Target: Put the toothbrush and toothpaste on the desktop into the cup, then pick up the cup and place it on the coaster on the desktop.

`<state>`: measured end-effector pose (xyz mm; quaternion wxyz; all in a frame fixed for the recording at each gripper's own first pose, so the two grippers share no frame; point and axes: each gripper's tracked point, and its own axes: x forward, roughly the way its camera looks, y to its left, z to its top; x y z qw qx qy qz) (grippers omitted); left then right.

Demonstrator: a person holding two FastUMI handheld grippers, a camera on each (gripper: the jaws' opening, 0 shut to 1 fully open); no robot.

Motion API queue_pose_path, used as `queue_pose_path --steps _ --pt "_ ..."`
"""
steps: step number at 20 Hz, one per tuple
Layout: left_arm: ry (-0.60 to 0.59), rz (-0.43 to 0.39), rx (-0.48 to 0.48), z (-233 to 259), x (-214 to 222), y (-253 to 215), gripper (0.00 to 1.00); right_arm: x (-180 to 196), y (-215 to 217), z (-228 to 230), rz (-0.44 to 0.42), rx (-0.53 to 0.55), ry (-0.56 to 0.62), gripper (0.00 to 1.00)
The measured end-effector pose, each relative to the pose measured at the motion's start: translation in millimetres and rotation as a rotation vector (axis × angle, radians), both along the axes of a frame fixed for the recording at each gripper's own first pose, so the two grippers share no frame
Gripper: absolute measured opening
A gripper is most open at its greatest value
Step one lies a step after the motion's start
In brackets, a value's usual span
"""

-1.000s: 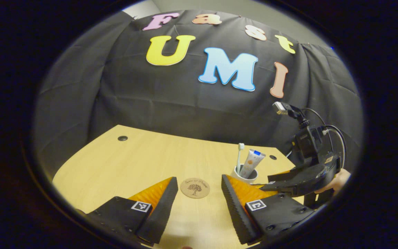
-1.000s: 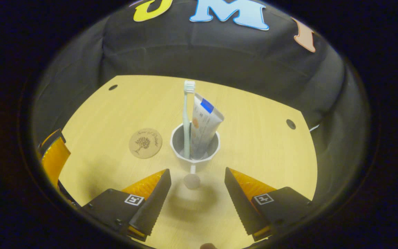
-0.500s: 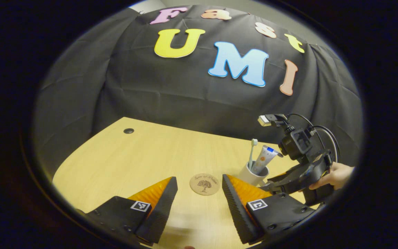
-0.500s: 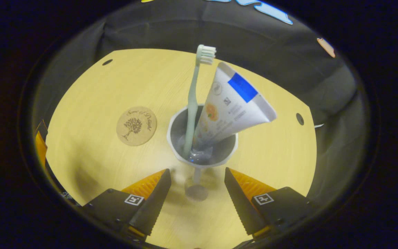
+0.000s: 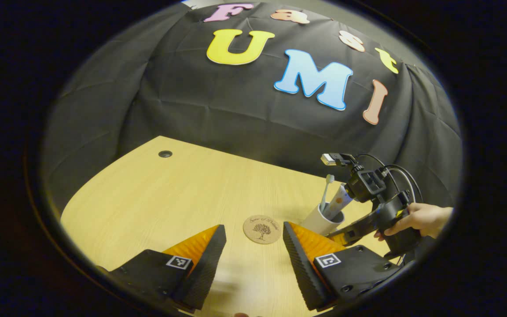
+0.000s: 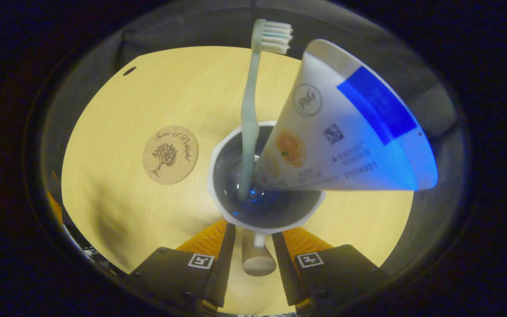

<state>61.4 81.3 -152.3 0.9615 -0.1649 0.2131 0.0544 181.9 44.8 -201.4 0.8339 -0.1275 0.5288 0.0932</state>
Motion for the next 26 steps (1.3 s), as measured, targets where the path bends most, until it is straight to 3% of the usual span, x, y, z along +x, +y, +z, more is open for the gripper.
queue_pose_path --steps 1,3,6,8,13,14,15,18,19,21,25,26 --pt "0.002 0.0 -0.004 -1 -1 1 0.87 2 -2 2 -0.022 0.008 0.003 0.51" --pt "0.007 0.001 -0.01 -3 -1 1 0.87 3 -3 9 -0.043 0.048 0.012 0.35" --pt "0.014 0.006 -0.022 -5 -2 1 0.87 2 -2 6 -0.038 0.059 0.012 0.27" --pt "0.013 0.005 -0.025 -6 -1 1 0.87 1 -2 7 -0.032 0.06 0.005 0.32" --pt "0.013 0.019 -0.028 -6 -3 3 0.87 0 13 26 0.013 0.082 -0.057 0.32" --pt "0.015 0.023 -0.032 -6 -3 3 0.87 -1 17 26 0.023 0.089 -0.06 0.27" --pt "0.017 0.026 -0.039 -6 -2 2 0.87 -1 20 25 0.031 0.089 -0.057 0.32" --pt "0.015 0.033 -0.043 -5 -4 3 0.87 1 24 22 0.045 0.083 -0.06 0.28" --pt "0.013 0.037 -0.039 -5 -4 4 0.87 1 26 21 0.055 0.084 -0.066 0.34" --pt "0.011 0.043 -0.037 -4 -6 6 0.87 0 28 20 0.078 0.081 -0.074 0.25" --pt "0.011 0.061 -0.038 -10 -19 16 0.87 4 30 24 0.08 0.094 -0.146 0.26" --pt "0.014 0.063 -0.04 -11 -21 17 0.87 6 32 21 0.07 0.108 -0.158 0.2"
